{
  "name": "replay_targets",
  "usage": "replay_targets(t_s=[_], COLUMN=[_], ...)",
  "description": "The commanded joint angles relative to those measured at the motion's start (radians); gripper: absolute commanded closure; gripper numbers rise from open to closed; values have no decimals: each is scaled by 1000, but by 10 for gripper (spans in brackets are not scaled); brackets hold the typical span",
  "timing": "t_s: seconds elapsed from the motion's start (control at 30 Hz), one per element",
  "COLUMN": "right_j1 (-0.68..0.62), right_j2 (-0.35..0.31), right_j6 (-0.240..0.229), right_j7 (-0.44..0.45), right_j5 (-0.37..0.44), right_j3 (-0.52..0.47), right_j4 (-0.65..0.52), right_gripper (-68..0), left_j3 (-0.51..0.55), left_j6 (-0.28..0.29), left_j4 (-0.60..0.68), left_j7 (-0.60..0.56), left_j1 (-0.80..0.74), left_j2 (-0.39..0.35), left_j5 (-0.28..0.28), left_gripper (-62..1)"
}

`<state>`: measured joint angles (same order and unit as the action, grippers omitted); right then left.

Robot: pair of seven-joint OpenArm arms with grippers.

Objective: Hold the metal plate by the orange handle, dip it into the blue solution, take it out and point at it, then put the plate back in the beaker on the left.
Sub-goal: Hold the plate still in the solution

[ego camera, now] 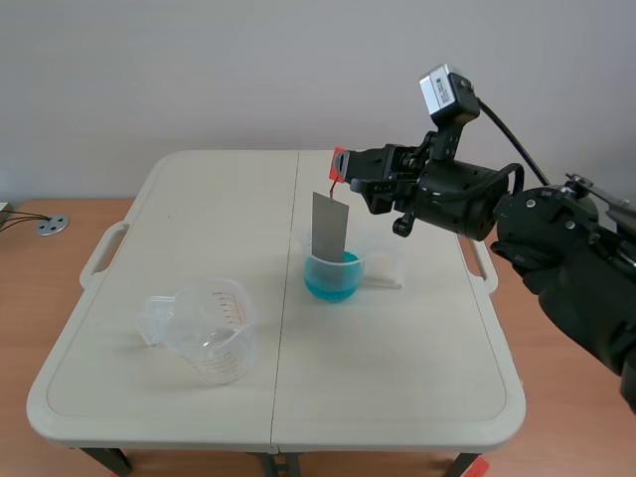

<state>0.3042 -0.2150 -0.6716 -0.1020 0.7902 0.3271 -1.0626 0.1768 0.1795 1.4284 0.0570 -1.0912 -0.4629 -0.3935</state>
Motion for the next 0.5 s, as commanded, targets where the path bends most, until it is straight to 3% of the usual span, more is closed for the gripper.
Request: replay_targets(t_s=[0.0,0.47], right_j1=[27,27], right_j2=[-15,-45], right_j6=[-11,-11], right_j7=[16,-7], right_j5=[24,33], right_j3=[-15,-21], right_j4=[-38,-171], right_gripper=[-15,-15], left_j3=[0,0], left_j6=[3,3], left_j4=[4,4], left_j7=[-4,-4], left_j1=[-3,-3], left_j2=[-1,-1], left_j5=[-6,-6], left_gripper=[-18,-18])
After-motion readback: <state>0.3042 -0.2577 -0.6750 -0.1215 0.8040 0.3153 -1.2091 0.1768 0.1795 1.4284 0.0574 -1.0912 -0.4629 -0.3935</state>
